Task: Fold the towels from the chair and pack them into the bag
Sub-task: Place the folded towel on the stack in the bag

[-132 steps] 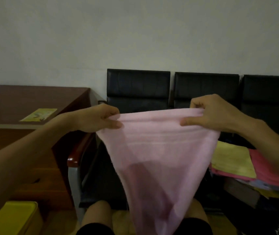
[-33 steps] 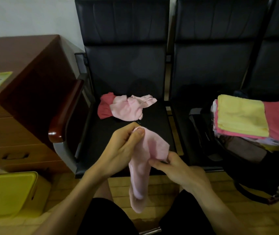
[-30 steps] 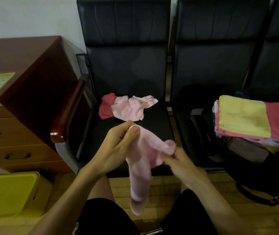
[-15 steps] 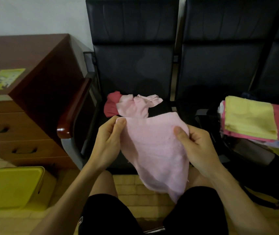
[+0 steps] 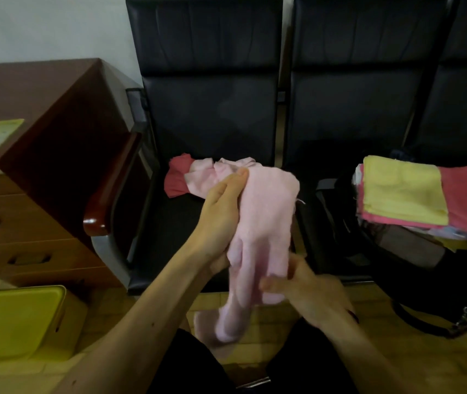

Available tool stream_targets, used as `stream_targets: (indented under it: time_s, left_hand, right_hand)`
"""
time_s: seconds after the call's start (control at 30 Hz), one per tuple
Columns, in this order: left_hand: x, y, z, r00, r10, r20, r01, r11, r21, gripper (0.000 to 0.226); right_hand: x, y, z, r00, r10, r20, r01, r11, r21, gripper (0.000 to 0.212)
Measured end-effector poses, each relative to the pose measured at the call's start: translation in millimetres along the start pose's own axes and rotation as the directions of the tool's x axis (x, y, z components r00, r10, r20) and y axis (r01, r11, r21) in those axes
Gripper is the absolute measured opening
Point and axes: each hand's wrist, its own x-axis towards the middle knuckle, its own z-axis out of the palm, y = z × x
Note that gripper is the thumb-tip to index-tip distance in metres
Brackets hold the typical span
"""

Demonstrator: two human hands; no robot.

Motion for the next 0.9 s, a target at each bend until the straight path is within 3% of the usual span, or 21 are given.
stream_targets:
  time_s: [0.23,0.37,0.43,0.47,0.53,0.63,0.8,0.9]
  left_hand:
    - [14,16,-24,0.985,0.049,-0.167,-0.036,0.996,0.083,0.036]
    - [39,26,-61,0.933,0.021,-0.360,0.046,0.983,0.177,0.032]
    - [54,20,-86,0.897,-0.091,-0.432,0.138,0.987,0.078,0.036]
    - [58,14,-97,0.893,-0.162,-0.420,0.180,0.984,0.002,0.034]
    - [57,-7,-106,0.900,-0.299,-0.316,0.278,0.954,-0.112,0.026]
    - [43,-55,-98,0.886,-0.436,-0.161,0.368,0.869,-0.330,0.033]
    - [1,-99,-63,0.945,-0.327,0.029,0.305,0.841,-0.447,0.079]
    - [-25,-103,-42,0.876,-0.459,0.145,0.477,0.789,-0.386,0.074]
  right_hand:
    - [-4,32,17,0.987,0.153,-0.051,-0.148,0.984,0.100,0.012]
    - [-15,3,6,0.963,0.252,0.099,-0.271,0.888,0.371,0.007]
    - [-18,-14,0,0.956,0.188,0.226,-0.286,0.775,0.564,0.028]
    - [-19,-21,0,0.959,0.144,0.243,-0.267,0.745,0.612,0.036]
    - [-17,-31,0,0.980,0.099,0.170,-0.186,0.751,0.634,0.030]
    - [-15,-53,3,0.990,-0.009,0.141,-0.094,0.706,0.702,0.061]
    - [-8,-69,1,0.999,-0.029,0.039,-0.011,0.642,0.767,0.043]
    - [-5,-68,-2,1.000,0.016,0.001,-0.011,0.631,0.776,0.049]
